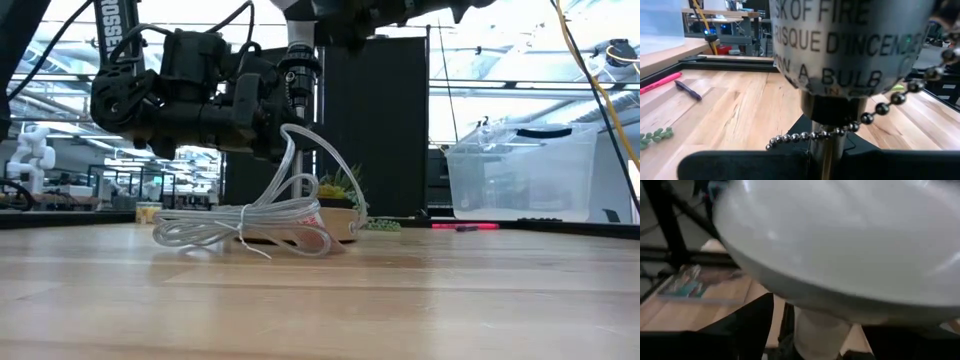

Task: Screw lightbulb
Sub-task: Remove the lightbulb from the lamp

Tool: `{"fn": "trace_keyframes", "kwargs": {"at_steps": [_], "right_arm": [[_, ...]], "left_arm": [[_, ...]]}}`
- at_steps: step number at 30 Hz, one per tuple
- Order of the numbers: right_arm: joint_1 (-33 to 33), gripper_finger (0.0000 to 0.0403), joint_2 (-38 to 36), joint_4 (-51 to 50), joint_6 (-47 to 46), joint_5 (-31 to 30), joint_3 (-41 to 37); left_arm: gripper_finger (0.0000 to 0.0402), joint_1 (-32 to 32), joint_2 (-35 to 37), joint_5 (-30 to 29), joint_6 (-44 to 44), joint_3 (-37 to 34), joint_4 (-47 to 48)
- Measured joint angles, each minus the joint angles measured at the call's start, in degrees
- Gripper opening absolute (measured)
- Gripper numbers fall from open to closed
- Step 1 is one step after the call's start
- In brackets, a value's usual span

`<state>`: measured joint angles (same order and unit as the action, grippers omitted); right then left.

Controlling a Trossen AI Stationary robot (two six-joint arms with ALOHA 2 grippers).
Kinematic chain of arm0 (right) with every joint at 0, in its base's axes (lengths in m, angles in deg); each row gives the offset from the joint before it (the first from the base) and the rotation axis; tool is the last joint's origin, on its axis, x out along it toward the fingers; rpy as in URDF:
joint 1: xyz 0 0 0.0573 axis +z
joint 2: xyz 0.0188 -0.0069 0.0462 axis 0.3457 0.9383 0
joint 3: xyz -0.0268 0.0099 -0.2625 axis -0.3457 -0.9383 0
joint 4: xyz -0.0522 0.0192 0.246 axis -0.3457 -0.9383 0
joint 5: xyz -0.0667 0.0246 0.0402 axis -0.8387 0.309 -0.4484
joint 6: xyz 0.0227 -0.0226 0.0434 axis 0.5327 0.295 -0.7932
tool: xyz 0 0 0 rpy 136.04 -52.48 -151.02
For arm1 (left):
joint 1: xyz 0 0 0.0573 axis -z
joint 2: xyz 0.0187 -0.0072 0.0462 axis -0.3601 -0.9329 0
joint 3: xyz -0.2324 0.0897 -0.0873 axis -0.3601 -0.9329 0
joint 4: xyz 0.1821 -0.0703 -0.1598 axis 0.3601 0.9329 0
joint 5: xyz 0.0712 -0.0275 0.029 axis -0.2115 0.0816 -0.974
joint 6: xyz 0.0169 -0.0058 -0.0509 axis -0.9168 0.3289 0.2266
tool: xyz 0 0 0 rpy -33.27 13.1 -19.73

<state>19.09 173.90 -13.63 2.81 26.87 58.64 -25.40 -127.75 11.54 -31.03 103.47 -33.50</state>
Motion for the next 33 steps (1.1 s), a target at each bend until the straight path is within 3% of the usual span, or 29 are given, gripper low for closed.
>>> {"fn": "trace_keyframes", "kwargs": {"at_steps": [6, 12, 14, 20, 26, 33], "right_arm": [[4.22, 0.0277, 0.0, 12.32, -2.63, -12.16, -6.91], [8.32, 0.0277, 0.02, 33.25, -1.57, -24.38, -16.25], [8.65, 0.0277, 0.02, 37.32, -1.26, -25.77, -17.46], [8.73, 0.0277, 1.55, 37.14, -2.52, -26.91, -17.53], [8.35, 0.0277, 4.13, 39.56, -0.93, -32.38, -17.44], [4.89, 0.0277, 6.1, 42.47, 0.08, -30.27, -15.96]], "left_arm": [[0.0022, 0.04, 0.0, -2.43, 0.64, -0.02, -0.17], [0.0022, 0.02, 0.0, -2.77, 0.63, -0.02, -0.54], [0.0022, 0.04, 0.0, -3.87, 0.6, -0.02, -0.55], [0.0022, 0.0, 0.0, -10.69, 0.6, -0.02, -0.64], [0.0022, 0.09, -0.02, -16.31, 1.14, -0.02, -1.02], [0.0022, 0.19, -0.02, -21.37, 1.75, 0.02, -0.94]]}}
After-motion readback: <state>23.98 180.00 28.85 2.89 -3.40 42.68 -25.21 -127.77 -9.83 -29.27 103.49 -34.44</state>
